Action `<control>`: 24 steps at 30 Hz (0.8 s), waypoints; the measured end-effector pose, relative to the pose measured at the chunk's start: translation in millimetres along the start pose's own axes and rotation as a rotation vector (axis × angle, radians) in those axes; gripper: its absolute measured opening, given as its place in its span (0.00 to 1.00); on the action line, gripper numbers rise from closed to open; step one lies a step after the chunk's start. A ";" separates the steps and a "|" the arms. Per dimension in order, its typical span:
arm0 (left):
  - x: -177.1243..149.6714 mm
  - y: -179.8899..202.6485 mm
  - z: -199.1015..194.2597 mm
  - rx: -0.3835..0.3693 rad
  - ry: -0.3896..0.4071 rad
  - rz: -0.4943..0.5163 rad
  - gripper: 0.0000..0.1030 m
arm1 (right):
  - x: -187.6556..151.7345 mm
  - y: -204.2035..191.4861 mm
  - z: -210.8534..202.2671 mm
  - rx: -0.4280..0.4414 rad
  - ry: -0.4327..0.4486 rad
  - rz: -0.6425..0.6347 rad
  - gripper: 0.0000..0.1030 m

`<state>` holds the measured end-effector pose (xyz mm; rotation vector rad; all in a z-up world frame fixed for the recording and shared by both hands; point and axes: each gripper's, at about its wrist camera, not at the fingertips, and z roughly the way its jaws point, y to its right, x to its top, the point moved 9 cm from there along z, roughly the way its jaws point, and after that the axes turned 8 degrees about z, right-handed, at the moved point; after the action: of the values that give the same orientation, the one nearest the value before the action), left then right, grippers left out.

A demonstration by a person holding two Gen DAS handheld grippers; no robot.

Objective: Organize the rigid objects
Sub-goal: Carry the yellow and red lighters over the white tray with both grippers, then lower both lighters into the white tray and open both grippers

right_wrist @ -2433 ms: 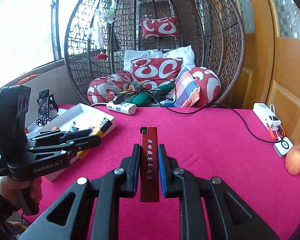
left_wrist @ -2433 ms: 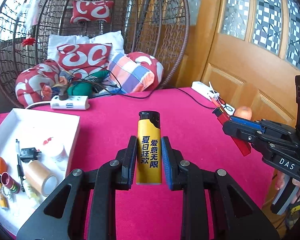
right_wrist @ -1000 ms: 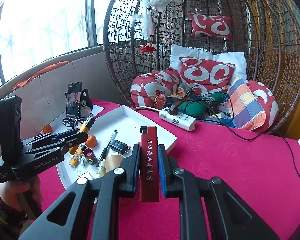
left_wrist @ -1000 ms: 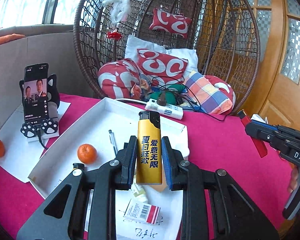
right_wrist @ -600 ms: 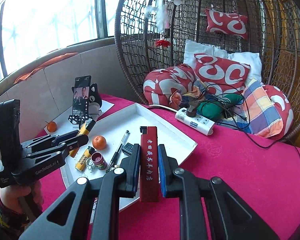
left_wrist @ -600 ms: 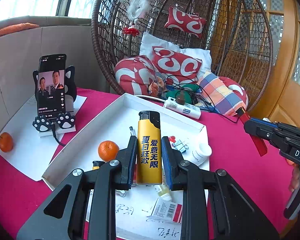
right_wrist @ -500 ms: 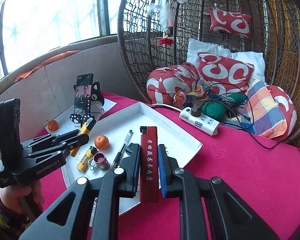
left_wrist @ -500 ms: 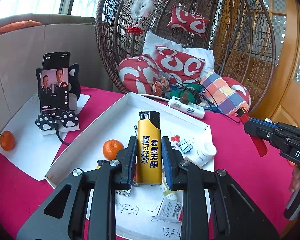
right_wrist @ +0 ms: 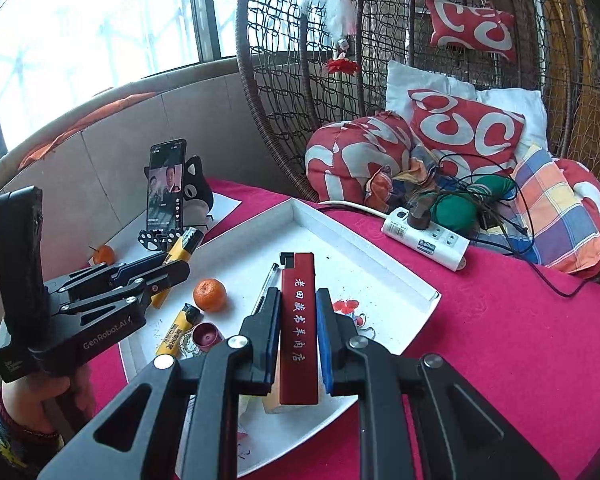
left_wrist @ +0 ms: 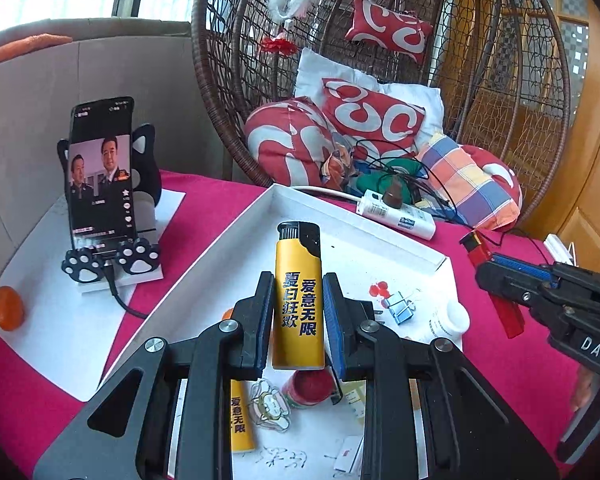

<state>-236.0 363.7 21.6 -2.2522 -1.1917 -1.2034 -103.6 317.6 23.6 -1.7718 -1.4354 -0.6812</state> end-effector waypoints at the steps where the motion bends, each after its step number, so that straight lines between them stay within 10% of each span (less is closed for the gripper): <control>1: 0.0 4.3 5.6 -0.017 -0.011 0.005 0.23 | -0.4 0.9 5.6 -0.004 -0.006 0.004 0.15; 16: -21.7 22.9 38.9 -0.031 -0.099 0.018 0.23 | -14.0 3.7 56.4 0.012 -0.066 0.121 0.17; 19: -21.8 20.9 35.4 -0.013 -0.093 0.012 0.44 | -14.4 6.0 52.5 -0.016 -0.050 0.112 0.20; 24: -20.0 0.9 18.8 0.051 -0.032 -0.053 1.00 | -11.2 28.9 30.0 -0.090 0.029 0.159 0.71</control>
<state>-231.2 364.1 -5.4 -2.2236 -1.2863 -1.1472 -79.6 332.8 -8.9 -1.9140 -1.2463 -0.6947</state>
